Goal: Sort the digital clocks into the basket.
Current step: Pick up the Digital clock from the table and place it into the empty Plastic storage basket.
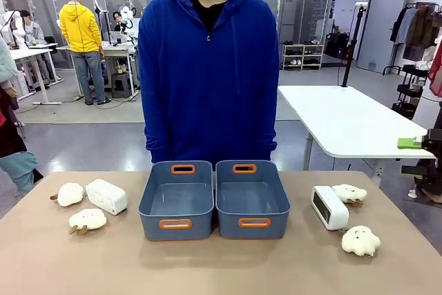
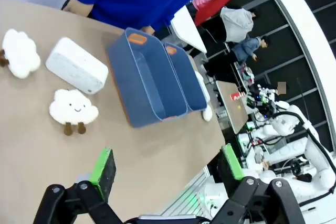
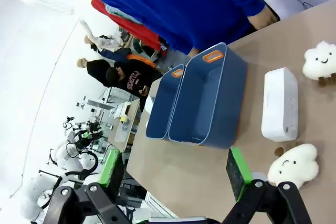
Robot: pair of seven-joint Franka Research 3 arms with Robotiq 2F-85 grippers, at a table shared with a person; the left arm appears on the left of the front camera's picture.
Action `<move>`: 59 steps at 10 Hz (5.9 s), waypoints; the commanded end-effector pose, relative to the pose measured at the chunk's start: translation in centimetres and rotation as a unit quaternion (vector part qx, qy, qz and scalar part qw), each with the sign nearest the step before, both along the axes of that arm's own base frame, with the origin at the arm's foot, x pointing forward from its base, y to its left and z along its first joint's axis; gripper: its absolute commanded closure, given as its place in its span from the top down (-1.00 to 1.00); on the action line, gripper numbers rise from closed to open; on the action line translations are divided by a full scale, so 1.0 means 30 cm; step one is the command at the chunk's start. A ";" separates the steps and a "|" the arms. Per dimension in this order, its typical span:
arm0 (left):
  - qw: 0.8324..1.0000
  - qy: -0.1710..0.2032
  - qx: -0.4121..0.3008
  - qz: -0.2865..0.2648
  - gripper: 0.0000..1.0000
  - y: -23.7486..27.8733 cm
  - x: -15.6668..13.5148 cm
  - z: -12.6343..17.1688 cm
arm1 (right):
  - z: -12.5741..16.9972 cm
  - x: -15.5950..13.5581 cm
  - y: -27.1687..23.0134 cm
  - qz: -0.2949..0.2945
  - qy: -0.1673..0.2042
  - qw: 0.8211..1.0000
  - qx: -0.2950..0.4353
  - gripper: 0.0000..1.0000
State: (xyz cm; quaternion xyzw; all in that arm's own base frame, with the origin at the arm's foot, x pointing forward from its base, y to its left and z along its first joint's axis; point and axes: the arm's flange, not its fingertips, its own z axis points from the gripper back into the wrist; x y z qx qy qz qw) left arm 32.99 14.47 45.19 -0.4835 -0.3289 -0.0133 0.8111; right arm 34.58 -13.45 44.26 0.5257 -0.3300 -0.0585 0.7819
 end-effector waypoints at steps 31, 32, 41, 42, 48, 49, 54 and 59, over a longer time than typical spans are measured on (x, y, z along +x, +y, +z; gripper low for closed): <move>1.000 0.000 0.000 0.000 1.00 0.000 0.000 0.000 | 0.105 0.007 0.056 0.045 -0.004 0.996 -0.075 1.00; 1.000 0.000 0.000 0.000 1.00 0.000 0.000 0.000 | 0.126 0.017 0.058 0.048 -0.006 0.996 -0.080 1.00; 1.000 0.000 0.000 0.000 1.00 0.000 0.000 0.000 | 0.139 0.273 0.366 0.108 0.152 0.922 -0.340 1.00; 1.000 0.000 0.000 0.000 1.00 0.000 0.000 0.000 | 0.084 0.336 0.414 0.107 0.174 0.913 -0.354 1.00; 1.000 0.000 0.000 0.000 1.00 0.000 0.000 0.000 | -0.225 0.466 0.511 0.069 0.182 0.863 -0.467 1.00; 1.000 0.000 0.000 0.000 1.00 0.000 0.000 0.000 | -0.288 0.489 0.516 0.057 0.179 0.855 -0.484 1.00; 1.000 0.000 0.000 0.000 1.00 0.000 0.000 0.000 | -0.424 0.508 0.566 0.018 0.162 0.855 -0.492 -0.20; 1.000 0.000 0.000 0.000 1.00 0.000 0.000 0.000 | -0.398 0.475 0.571 -0.002 0.166 0.847 -0.506 -0.92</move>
